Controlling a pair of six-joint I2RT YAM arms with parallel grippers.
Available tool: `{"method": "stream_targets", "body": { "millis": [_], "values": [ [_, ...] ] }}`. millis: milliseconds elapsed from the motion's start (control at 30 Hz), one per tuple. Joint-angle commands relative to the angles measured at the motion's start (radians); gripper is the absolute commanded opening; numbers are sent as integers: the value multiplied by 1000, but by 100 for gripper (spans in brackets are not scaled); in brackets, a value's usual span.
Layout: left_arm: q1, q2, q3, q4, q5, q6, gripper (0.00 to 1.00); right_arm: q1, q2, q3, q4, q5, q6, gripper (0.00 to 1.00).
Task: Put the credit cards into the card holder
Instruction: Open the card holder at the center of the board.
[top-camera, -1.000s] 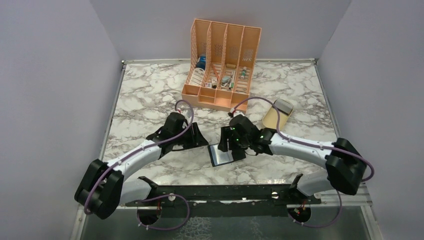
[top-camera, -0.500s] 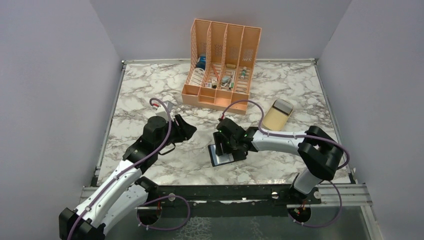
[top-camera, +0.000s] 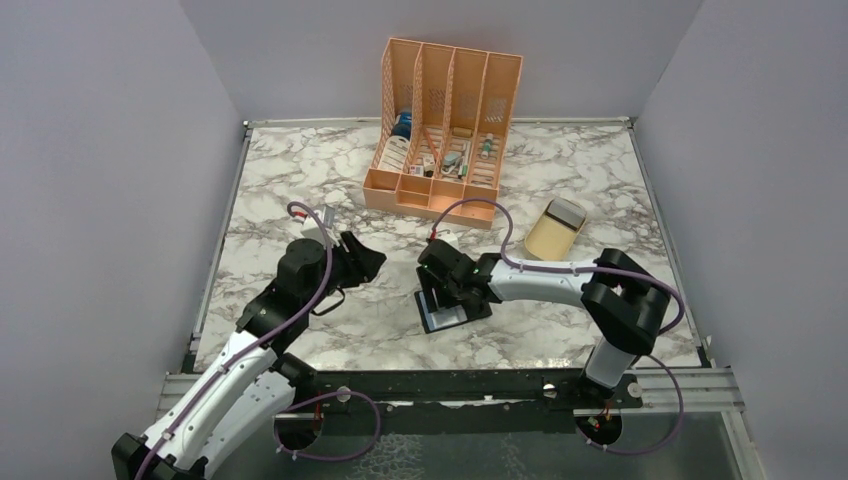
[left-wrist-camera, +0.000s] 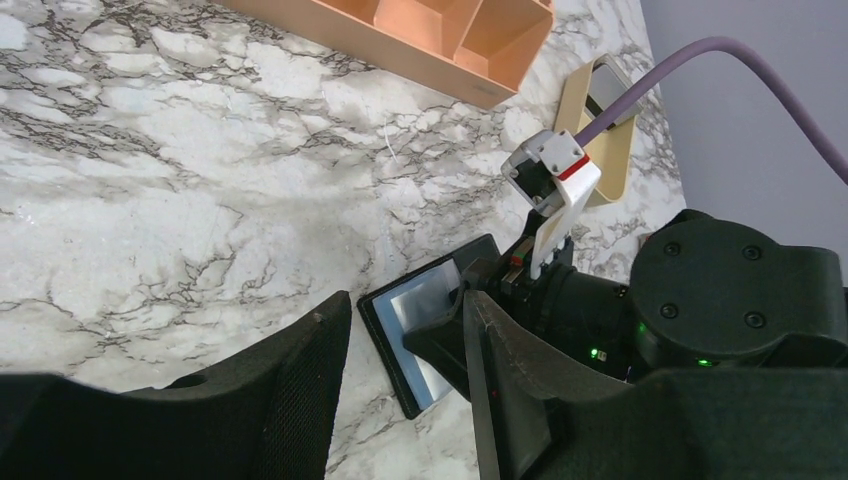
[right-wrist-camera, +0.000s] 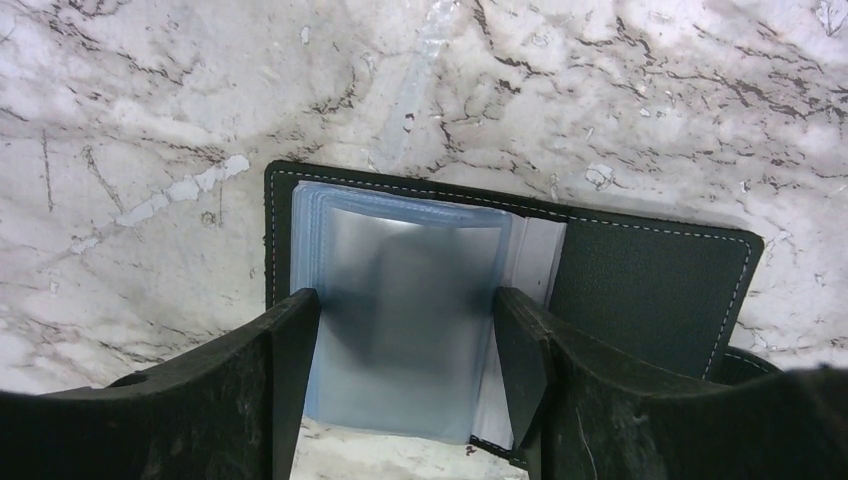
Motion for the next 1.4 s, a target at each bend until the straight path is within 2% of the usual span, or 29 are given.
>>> {"method": "stream_targets", "body": {
  "millis": [0, 267, 433, 667, 1133, 1367],
  "values": [
    [2, -45, -12, -19, -40, -1, 48, 18, 64, 23, -25, 85, 7, 64],
    [2, -43, -39, -10, -31, 29, 49, 19, 48, 4, 16, 82, 10, 54],
    [2, 29, -78, 24, 39, 2, 48, 18, 27, -22, 51, 63, 33, 47],
    [1, 167, -169, 177, 185, -75, 43, 16, -1, -65, 110, 46, 72, 41],
    [2, 426, -170, 346, 362, -116, 37, -55, -179, -294, 462, -131, 208, 32],
    [1, 516, -175, 519, 481, -179, 47, -71, -213, -360, 518, -144, 244, 31]
  ]
}}
